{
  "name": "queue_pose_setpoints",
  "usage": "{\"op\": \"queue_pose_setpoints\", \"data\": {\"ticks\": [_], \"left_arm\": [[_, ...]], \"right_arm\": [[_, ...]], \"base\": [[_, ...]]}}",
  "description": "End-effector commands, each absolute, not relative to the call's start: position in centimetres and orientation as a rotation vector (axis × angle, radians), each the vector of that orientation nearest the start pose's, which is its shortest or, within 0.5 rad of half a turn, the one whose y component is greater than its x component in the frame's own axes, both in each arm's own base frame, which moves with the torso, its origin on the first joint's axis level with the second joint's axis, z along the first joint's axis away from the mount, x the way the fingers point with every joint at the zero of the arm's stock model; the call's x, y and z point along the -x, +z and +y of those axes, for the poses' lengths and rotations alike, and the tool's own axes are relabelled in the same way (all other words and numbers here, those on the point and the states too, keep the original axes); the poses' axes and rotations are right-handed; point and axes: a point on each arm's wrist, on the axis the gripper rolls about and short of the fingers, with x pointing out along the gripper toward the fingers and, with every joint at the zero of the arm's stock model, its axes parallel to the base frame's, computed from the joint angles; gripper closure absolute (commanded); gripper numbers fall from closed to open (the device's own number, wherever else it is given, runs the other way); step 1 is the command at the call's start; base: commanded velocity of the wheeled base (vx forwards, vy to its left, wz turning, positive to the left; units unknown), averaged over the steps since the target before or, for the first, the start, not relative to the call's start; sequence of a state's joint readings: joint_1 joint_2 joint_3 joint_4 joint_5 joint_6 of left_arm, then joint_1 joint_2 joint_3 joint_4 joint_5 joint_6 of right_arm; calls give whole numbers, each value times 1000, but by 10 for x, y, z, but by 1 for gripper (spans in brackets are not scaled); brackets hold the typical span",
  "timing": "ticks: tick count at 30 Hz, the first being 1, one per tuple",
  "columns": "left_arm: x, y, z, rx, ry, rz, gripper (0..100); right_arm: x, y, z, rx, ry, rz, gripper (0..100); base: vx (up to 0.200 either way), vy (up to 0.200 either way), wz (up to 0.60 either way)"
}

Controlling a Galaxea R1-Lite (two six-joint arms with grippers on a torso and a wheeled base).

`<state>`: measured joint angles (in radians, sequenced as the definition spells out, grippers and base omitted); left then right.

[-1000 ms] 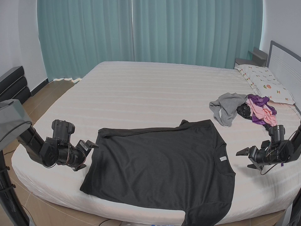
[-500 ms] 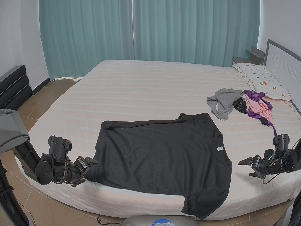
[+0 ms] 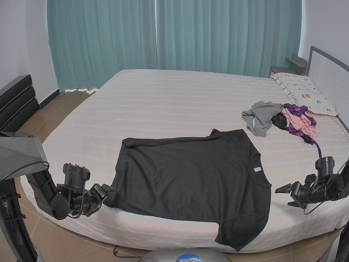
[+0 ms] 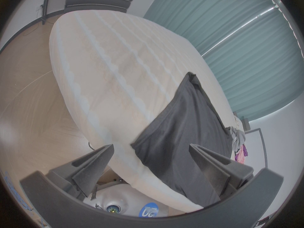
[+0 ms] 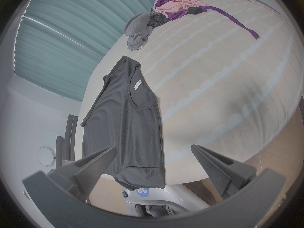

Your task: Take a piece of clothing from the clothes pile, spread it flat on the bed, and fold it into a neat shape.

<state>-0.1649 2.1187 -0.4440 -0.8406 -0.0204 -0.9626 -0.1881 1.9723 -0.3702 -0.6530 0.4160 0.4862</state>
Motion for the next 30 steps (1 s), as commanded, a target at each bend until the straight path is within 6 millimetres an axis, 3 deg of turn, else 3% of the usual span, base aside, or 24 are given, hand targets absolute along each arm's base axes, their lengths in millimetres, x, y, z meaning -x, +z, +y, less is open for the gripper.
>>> {"op": "queue_pose_setpoints", "data": {"ticks": [1, 9, 10, 20, 27, 30], "left_arm": [[-280, -18, -55, 814, 246, 892, 0], [-292, -26, -61, 768, 261, 858, 0], [-292, -26, -61, 768, 262, 858, 100], [-273, -29, -55, 738, 327, 873, 100], [-261, -11, -49, 715, 306, 850, 100], [-256, -13, -43, 671, 309, 870, 100]], "right_arm": [[-243, 15, -36, -734, -13, 960, 0], [-244, 12, -36, -733, -14, 972, 0], [-244, 12, -36, -733, -14, 972, 0], [-249, 10, -26, -708, 24, 991, 0], [-250, 5, -17, -687, 44, 1017, 0], [-250, 5, -17, -688, 43, 1022, 0]], "base": [[0, 0, 0], [0, 0, 0], [0, 0, 0], [0, 0, 0], [0, 0, 0], [0, 0, 0]]}}
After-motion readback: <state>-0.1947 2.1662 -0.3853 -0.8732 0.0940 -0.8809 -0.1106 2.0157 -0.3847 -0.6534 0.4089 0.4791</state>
